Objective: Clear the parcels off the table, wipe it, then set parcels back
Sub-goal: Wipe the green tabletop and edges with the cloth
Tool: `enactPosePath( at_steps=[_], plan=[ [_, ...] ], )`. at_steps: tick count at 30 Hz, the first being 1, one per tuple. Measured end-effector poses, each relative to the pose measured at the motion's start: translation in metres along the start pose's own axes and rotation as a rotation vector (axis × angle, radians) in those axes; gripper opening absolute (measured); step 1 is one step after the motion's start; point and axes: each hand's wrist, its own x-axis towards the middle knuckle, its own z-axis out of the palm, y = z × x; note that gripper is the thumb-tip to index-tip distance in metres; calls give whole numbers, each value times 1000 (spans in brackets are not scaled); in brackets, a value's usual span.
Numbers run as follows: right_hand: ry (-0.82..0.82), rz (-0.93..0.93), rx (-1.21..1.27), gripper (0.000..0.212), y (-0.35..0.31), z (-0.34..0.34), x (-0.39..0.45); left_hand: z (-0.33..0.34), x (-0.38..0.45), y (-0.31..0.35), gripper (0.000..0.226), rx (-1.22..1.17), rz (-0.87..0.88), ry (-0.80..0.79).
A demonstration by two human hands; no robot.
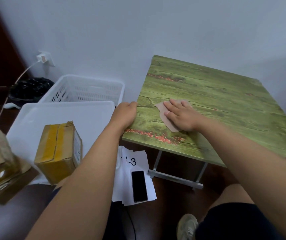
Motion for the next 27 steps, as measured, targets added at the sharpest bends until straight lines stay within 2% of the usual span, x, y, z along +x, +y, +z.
enactPosePath(
  at_steps=[8, 20, 24, 27],
  plan=[
    [-24, 29, 6, 58, -30, -13, 34, 2, 0, 3, 26, 132, 10, 13],
    [-19, 88, 59, 59, -55, -18, 66, 7, 0, 4, 19, 196, -7, 72],
    [-24, 59, 57, 60, -57, -15, 60, 5, 1, 10, 37, 76, -58, 83],
    [-31, 1, 53, 60, -62, -9, 45, 4, 5, 12, 70, -99, -160, 90]
  ],
)
